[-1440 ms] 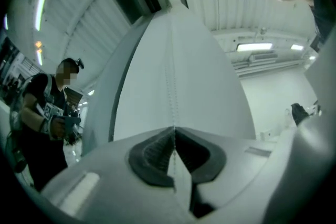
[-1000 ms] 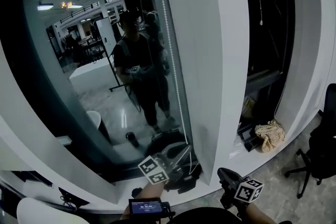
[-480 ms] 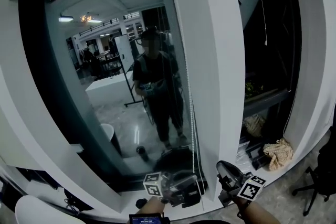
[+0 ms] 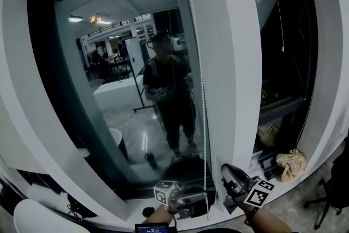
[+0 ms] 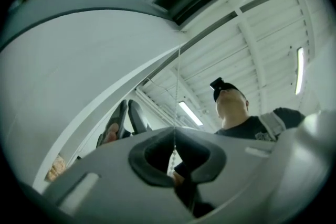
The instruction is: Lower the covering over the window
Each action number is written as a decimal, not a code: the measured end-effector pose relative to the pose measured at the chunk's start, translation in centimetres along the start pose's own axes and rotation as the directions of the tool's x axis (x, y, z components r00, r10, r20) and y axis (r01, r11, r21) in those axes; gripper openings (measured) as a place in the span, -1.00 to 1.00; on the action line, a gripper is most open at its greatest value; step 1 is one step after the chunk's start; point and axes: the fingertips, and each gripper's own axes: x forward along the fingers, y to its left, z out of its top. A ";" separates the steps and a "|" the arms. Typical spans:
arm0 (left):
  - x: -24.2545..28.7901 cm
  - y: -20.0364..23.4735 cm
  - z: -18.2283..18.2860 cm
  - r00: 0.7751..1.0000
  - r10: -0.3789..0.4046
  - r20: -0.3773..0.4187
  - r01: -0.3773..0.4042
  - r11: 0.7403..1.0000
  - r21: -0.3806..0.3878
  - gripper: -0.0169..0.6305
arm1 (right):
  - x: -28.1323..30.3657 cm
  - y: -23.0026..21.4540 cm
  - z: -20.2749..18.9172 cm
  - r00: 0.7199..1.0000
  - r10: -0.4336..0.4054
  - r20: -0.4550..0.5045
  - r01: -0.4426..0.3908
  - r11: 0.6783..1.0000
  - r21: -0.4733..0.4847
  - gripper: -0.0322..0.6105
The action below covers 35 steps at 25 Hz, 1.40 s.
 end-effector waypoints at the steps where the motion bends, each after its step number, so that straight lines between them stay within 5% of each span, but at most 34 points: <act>1: -0.1 -0.2 -0.2 1.000 0.004 0.001 -0.004 1.000 0.001 -0.92 | 0.2 1.1 0.9 1.000 0.010 0.019 -0.010 0.999 -0.034 -0.80; 4: -0.3 -1.3 -0.9 1.000 -0.014 -0.001 0.014 1.000 -0.013 -0.92 | 0.4 4.4 4.3 0.994 -0.012 0.108 0.039 0.969 -0.244 -0.80; 8: 0.0 -3.3 0.1 0.993 -0.119 -0.003 0.119 0.991 -0.058 -0.92 | 2.2 2.7 4.8 0.955 -0.248 0.163 0.297 0.797 -0.525 -0.81; 11: -0.5 -4.0 0.7 0.990 -0.137 0.032 0.139 0.987 -0.079 -0.92 | 4.2 0.3 1.8 0.916 -0.372 0.149 0.382 0.701 -0.602 -0.70; 18: -3.2 -6.8 2.1 0.989 -0.143 0.043 0.145 0.987 -0.069 -0.92 | 11.4 -3.5 0.9 0.862 -0.448 0.237 0.491 0.625 -0.607 -0.35; 27: -7.9 -9.7 5.3 0.991 -0.100 0.093 0.102 0.995 -0.015 -0.92 | 19.8 -7.3 10.2 0.756 -0.511 0.409 0.654 0.606 -0.452 -0.28; 28: -8.4 -9.8 5.5 0.991 -0.096 0.097 0.098 0.995 -0.009 -0.92 | 20.1 -7.4 10.9 0.755 -0.507 0.416 0.655 0.610 -0.445 -0.38; 30: -9.2 -9.7 6.1 0.990 -0.090 0.107 0.090 0.996 0.003 -0.92 | 20.2 -6.8 12.1 0.773 -0.471 0.425 0.633 0.625 -0.457 -0.89; 31: -9.6 -9.6 6.3 0.990 -0.086 0.113 0.086 0.996 0.007 -0.92 | 20.0 -6.0 12.4 0.784 -0.440 0.438 0.618 0.620 -0.484 -0.89; 35: -9.8 -8.6 6.6 0.988 -0.084 0.129 0.085 0.996 -0.002 -0.92 | 18.3 -1.9 12.6 0.810 -0.298 0.506 0.583 0.504 -0.637 -0.89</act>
